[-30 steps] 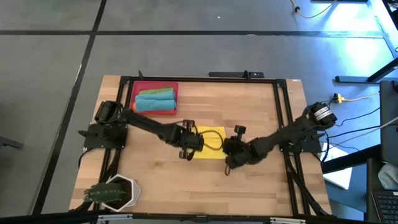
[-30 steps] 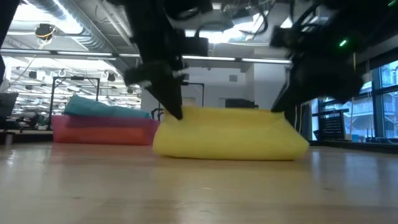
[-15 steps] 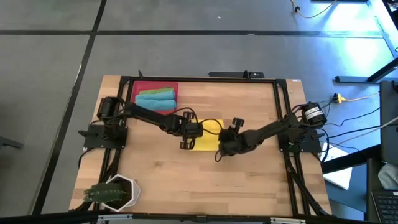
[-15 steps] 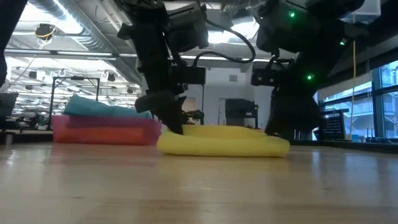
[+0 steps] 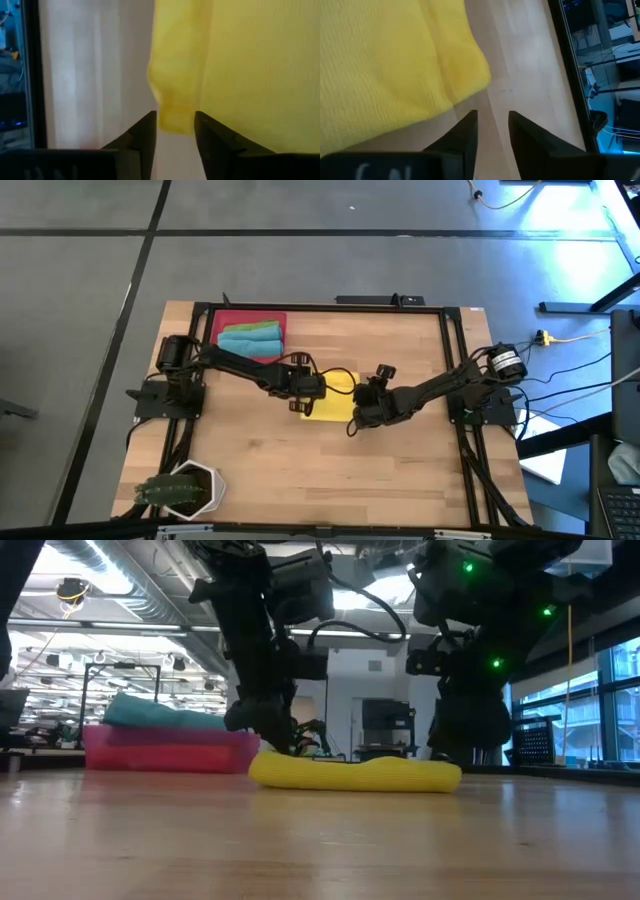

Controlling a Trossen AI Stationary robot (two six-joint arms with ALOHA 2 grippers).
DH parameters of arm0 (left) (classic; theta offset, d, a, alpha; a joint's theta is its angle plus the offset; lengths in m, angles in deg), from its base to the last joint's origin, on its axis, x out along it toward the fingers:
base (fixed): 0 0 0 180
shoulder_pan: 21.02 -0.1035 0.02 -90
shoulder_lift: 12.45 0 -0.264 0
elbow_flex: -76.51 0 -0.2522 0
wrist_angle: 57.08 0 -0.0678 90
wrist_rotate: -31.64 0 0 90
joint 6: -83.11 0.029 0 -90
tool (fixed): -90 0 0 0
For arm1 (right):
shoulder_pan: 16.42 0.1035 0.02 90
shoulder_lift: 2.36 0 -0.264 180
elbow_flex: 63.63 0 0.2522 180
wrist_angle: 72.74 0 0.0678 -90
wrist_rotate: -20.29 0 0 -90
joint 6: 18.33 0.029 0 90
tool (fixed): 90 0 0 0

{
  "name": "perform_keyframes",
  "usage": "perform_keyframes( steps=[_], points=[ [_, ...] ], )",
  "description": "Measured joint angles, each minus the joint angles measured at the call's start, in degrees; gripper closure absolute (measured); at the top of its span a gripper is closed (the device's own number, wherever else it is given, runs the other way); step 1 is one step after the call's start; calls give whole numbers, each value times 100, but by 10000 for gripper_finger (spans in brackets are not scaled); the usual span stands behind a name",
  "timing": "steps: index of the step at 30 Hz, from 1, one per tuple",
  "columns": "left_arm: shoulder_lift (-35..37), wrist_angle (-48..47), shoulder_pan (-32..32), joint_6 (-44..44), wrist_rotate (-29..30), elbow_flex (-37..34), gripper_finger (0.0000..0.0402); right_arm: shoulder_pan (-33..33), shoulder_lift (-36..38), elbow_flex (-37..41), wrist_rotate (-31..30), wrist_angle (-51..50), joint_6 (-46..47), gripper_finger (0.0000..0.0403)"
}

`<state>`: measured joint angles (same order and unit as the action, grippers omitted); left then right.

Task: Roll microfiber towels into tight, uniform cylinder then place into a basket
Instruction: Roll the yellow microfiber towel

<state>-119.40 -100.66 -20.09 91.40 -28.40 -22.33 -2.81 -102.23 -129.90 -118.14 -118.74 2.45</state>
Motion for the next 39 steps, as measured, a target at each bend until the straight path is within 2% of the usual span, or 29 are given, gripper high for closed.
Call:
perform_keyframes(
  steps=[5,9,12,19,23,29,34,39],
  points=[
    [311,-370,138,-245,106,1,256,134,291,-2,4,-315,120,287],
    [654,-452,557,-422,14,6,254,429,586,0,123,-535,28,287],
    [683,-368,922,-216,-59,7,255,688,666,2,408,-452,-198,287],
    [318,-344,1354,-213,-140,7,253,1007,646,272,1643,954,-1124,287],
    [116,-162,1508,-291,-487,4,253,1099,625,524,2205,1653,-1528,287],
    [43,458,1648,-499,-837,7,250,1097,616,710,2452,1922,-1557,283],
    [43,442,1568,-513,-730,7,240,1095,616,710,2452,2057,-1673,230],
    [-5,287,1440,-522,-766,7,206,1060,576,708,2358,2130,-1695,164]
  ],
)
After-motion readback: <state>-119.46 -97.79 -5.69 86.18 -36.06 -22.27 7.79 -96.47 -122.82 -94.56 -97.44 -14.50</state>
